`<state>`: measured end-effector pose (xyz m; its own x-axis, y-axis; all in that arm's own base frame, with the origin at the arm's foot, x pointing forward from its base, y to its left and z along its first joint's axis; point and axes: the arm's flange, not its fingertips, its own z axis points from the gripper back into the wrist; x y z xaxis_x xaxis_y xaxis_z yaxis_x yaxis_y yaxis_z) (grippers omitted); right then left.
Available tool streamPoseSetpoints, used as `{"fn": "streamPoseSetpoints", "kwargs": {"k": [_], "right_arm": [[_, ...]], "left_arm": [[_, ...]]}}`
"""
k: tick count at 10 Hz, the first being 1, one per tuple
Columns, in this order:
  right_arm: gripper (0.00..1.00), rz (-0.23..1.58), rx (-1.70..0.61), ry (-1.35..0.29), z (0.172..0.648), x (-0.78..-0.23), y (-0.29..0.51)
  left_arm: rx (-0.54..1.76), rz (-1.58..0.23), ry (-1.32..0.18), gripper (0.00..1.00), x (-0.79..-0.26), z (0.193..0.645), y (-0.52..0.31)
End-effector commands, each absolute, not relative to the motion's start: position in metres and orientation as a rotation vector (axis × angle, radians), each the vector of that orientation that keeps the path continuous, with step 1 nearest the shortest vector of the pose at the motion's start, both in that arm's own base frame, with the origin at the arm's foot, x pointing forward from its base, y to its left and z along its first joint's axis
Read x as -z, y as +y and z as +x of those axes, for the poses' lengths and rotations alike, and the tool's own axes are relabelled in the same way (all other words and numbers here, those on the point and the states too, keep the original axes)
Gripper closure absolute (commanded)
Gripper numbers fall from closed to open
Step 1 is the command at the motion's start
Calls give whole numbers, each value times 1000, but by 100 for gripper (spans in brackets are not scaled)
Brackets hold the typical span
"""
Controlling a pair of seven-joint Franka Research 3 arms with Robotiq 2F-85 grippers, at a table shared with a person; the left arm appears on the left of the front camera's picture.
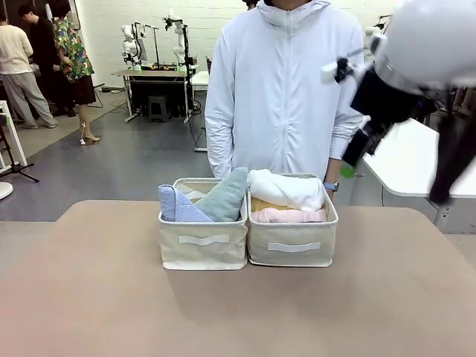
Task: Sort the towels based on their folding style.
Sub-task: Pick up another triangle-folded towel from the table and place it in the left Fabric basket.
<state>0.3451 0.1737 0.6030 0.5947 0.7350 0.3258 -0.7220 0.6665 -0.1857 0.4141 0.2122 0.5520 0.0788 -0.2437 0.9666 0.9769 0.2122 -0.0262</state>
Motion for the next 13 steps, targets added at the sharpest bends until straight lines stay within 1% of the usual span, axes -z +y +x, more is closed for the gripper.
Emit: {"fn": "streamPoseSetpoints", "kwargs": {"k": [1,2,3,9,10,11,13], "right_arm": [[0,-65,-806,-401,354,-591,178],[0,-118,-685,-315,376,-590,187],[0,-47,-839,-396,335,-590,169],[0,-52,-822,-401,336,-594,173],[0,189,-846,-383,325,-624,145],[0,359,-997,-388,313,-650,107],[0,611,-1080,-551,300,-681,36]], "left_arm": [[1132,-895,-1093,0,-554,413,213],[1132,-895,-1093,0,-554,413,213],[1132,-895,-1093,0,-554,413,213],[1132,-895,-1093,0,-554,413,213],[1132,-895,-1093,0,-554,413,213],[1132,-895,-1093,0,-554,413,213],[1132,-895,-1093,0,-554,413,213]]}}
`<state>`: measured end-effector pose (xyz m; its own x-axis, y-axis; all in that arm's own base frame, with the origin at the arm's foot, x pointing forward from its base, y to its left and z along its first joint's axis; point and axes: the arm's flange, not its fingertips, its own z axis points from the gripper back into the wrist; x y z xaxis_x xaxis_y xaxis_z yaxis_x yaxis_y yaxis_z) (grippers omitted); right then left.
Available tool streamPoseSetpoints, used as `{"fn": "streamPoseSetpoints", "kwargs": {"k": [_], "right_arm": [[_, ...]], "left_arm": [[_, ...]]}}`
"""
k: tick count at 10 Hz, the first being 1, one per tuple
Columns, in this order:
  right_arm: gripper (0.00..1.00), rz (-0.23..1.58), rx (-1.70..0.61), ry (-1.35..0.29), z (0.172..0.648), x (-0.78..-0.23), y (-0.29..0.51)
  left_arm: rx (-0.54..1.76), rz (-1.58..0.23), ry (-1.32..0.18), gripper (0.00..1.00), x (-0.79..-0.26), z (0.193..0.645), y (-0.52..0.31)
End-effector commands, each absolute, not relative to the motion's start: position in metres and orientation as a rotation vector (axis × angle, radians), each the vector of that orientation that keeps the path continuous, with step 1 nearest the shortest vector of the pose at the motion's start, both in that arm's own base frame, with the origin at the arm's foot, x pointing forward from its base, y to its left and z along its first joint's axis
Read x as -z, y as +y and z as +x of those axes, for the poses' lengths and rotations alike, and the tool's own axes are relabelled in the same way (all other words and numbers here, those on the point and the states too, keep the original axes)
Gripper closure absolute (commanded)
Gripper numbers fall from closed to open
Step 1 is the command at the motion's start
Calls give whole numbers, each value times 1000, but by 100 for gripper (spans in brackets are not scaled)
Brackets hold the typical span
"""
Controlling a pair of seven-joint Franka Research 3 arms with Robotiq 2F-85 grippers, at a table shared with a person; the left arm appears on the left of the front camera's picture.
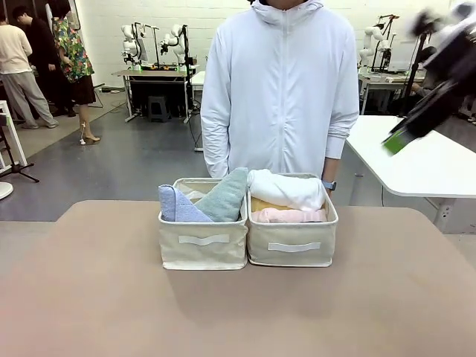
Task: Sort the towels based on their folding style.
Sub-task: Pick up another triangle-folded towel from the table and place it in the left Fabric basket.
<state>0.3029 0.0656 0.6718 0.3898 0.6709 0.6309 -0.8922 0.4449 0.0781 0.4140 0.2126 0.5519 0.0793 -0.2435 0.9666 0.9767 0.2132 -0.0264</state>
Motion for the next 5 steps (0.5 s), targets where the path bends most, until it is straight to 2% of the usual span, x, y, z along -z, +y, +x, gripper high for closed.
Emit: {"fn": "streamPoseSetpoints", "kwargs": {"k": [1,5], "right_arm": [[0,695,-1145,-615,300,-686,6],[0,836,-1270,-916,330,-651,-79]], "left_arm": [[1132,-895,-1093,0,-554,413,213],[1132,-895,-1093,0,-554,413,213]]}}
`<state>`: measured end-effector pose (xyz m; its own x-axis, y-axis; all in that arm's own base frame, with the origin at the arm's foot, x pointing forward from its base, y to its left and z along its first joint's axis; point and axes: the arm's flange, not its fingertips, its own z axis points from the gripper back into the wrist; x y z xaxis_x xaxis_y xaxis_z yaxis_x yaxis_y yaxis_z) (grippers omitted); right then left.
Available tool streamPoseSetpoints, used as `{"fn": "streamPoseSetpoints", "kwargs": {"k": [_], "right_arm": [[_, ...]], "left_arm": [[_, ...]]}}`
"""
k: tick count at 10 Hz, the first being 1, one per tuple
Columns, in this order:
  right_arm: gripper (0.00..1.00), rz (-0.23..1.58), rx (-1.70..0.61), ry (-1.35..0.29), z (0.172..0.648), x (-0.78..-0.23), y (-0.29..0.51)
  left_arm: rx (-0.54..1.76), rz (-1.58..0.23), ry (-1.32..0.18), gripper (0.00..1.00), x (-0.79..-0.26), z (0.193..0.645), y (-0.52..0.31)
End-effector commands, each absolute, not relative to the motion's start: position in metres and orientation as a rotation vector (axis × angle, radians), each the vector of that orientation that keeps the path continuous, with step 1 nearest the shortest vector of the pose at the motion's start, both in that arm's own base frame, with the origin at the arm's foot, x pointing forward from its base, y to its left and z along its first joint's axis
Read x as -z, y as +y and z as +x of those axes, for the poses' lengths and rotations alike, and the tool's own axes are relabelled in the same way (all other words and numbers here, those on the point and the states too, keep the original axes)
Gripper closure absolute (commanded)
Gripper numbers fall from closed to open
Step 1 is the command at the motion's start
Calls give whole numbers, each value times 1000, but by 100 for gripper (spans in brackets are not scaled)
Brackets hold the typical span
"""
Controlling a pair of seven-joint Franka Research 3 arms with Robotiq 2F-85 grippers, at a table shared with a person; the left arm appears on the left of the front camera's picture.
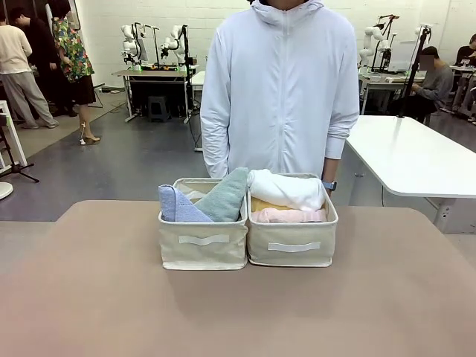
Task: Sort the towels based on their folding style.
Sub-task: Pick up another triangle-folded towel from the table and place it in the left Fabric basket.
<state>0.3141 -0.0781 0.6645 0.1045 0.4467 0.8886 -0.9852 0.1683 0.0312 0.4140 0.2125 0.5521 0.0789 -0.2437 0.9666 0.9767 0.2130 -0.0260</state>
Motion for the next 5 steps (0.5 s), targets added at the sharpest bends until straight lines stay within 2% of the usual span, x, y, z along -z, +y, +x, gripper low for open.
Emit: {"fn": "streamPoseSetpoints", "kwargs": {"k": [1,5], "right_arm": [[0,824,-1263,-939,338,-640,-94],[0,774,-1221,-990,347,-626,-116]], "left_arm": [[1132,-895,-1093,0,-554,413,213],[1132,-895,-1093,0,-554,413,213]]}}
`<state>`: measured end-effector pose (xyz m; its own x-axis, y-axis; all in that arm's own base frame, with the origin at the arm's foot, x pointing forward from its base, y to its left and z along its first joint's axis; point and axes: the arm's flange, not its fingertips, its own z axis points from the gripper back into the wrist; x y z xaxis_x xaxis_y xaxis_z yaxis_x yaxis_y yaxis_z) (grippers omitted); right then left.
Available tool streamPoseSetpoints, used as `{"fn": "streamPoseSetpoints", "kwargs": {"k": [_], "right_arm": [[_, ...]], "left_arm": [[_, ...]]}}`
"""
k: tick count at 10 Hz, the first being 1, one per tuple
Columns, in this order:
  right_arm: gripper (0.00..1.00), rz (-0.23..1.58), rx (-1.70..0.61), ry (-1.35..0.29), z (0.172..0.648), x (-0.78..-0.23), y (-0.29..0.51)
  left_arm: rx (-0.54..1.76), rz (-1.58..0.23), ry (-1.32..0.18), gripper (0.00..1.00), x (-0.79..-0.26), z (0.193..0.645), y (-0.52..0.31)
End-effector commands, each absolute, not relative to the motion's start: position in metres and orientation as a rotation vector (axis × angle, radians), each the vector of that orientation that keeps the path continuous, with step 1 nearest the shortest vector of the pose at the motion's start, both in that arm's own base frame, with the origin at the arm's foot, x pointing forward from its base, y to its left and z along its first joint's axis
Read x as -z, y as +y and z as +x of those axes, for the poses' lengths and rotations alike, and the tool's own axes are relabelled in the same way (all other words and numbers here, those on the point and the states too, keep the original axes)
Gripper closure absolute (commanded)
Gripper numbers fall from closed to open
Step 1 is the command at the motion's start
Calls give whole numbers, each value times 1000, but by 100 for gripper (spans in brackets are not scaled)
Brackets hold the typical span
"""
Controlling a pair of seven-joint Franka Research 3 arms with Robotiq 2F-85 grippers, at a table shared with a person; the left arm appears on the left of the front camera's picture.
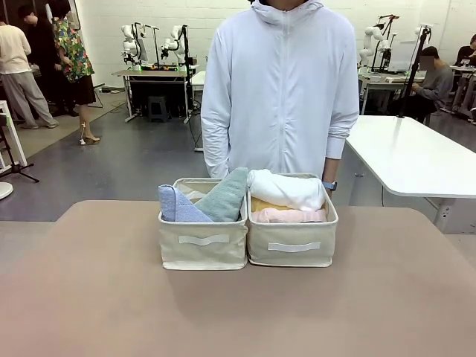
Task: Sort the towels based on their folding style.
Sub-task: Pick up another triangle-folded towel from the table and place it in the left Fabric basket.
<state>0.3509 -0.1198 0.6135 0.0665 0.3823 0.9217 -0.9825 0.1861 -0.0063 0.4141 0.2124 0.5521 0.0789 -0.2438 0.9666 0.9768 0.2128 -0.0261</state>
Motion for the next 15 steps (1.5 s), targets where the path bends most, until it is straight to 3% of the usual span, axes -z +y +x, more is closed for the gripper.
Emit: {"fn": "streamPoseSetpoints", "kwargs": {"k": [1,15], "right_arm": [[0,812,-1229,-973,349,-615,-117],[0,812,-1229,-973,349,-615,-117]], "left_arm": [[1132,-895,-1093,0,-554,413,213],[1132,-895,-1093,0,-554,413,213]]}}
